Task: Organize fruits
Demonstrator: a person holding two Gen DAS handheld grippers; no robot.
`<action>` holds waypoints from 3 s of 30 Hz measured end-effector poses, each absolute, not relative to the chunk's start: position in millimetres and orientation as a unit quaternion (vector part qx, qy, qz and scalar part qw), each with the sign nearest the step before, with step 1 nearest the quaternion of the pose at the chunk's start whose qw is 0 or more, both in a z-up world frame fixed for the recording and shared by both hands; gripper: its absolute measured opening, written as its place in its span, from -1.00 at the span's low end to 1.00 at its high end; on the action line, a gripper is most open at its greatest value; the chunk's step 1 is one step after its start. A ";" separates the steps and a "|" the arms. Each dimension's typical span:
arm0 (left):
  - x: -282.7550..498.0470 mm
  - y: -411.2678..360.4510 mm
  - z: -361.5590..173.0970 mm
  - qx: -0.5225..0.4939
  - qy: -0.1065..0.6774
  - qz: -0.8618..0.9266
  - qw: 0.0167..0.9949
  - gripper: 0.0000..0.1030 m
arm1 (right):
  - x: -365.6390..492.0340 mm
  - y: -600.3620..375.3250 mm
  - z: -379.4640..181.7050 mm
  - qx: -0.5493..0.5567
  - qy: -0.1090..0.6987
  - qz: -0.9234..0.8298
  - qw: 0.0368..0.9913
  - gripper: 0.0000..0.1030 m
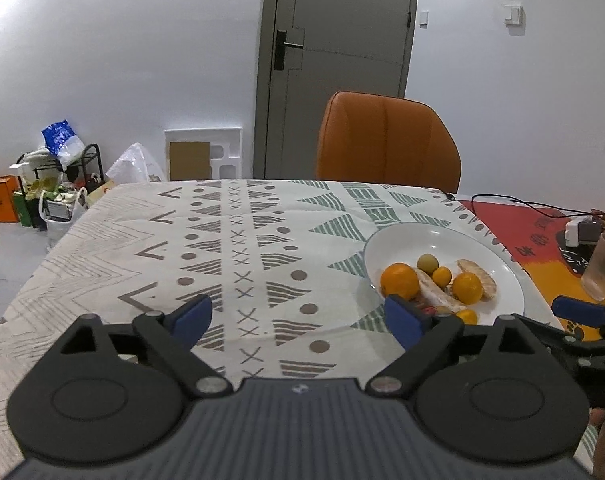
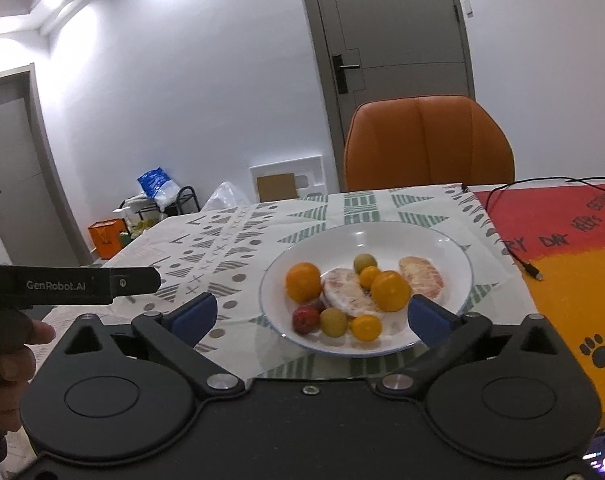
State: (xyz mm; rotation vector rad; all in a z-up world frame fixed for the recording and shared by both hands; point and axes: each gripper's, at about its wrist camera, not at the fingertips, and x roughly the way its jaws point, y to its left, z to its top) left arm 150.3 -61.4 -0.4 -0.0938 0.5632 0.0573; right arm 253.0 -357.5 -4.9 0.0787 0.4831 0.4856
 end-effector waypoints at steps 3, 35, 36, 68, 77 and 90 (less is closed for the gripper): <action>142.3 -59.4 2.2 -0.040 0.277 0.026 0.960 0.82 | 247.9 -355.0 -2.7 0.040 0.235 0.240 0.941 1.00; 56.4 -11.0 19.8 -0.045 0.265 0.039 0.962 0.86 | 186.2 -319.6 17.3 0.027 0.252 0.293 0.922 1.00; 54.1 -8.8 19.9 -0.047 0.268 0.041 0.961 0.86 | 184.1 -319.1 18.0 0.026 0.251 0.296 0.921 1.00; 20.9 10.0 18.2 -0.050 0.280 0.070 0.956 0.93 | 158.6 -316.7 14.1 0.018 0.254 0.301 0.919 1.00; 22.8 9.3 17.1 -0.048 0.283 0.069 0.955 0.93 | 159.2 -317.2 13.2 0.018 0.255 0.302 0.918 1.00; 23.2 8.5 16.6 -0.047 0.284 0.070 0.955 0.93 | 160.0 -319.6 11.8 0.021 0.256 0.301 0.918 1.00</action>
